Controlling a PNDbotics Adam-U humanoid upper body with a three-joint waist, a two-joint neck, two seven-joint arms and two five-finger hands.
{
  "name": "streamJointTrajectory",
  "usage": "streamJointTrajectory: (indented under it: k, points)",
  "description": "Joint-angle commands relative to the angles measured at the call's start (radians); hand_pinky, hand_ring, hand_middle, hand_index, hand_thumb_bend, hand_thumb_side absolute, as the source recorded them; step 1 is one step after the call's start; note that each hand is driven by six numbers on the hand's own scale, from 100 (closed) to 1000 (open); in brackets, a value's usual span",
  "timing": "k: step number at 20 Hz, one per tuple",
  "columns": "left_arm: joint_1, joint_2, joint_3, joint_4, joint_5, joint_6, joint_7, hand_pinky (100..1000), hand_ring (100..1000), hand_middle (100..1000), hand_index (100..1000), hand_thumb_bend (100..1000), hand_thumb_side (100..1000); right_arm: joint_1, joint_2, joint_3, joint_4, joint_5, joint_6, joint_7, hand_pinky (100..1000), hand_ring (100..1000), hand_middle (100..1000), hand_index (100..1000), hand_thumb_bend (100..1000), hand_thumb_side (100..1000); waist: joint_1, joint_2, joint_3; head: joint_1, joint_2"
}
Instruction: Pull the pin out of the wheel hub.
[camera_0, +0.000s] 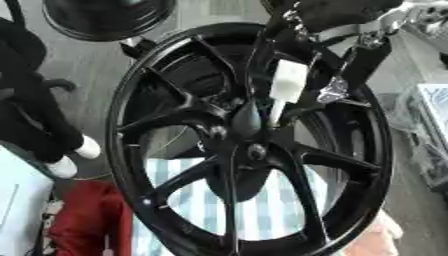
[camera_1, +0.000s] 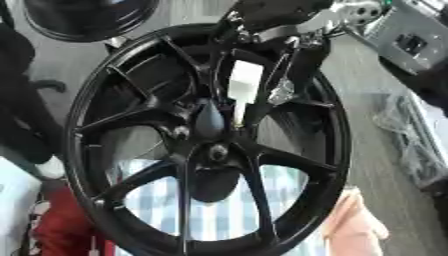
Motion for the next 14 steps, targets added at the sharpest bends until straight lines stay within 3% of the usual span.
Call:
streamJointTrajectory:
  k: [1, 14]
  points:
    - [-0.010, 0.035, 0.001, -0.016, 0.001, 0.001, -0.001, 698, 807, 713, 722, 186, 616, -0.011, -0.011, -0.014, 0.005, 0.010, -0.317, 0.314, 863, 823, 762, 809, 428, 290, 0.003, -0.016, 0.001, -0.004, -0.004]
    - [-0.013, 0.036, -0.001, -0.018, 0.002, 0.002, -0.003, 699, 808, 714, 722, 183, 621, 0.008, -0.021, -0.011, 0.027, 0.036, -0.317, 0.314, 860, 818, 755, 802, 426, 277, 0.000, -0.010, 0.006, -0.005, -0.007]
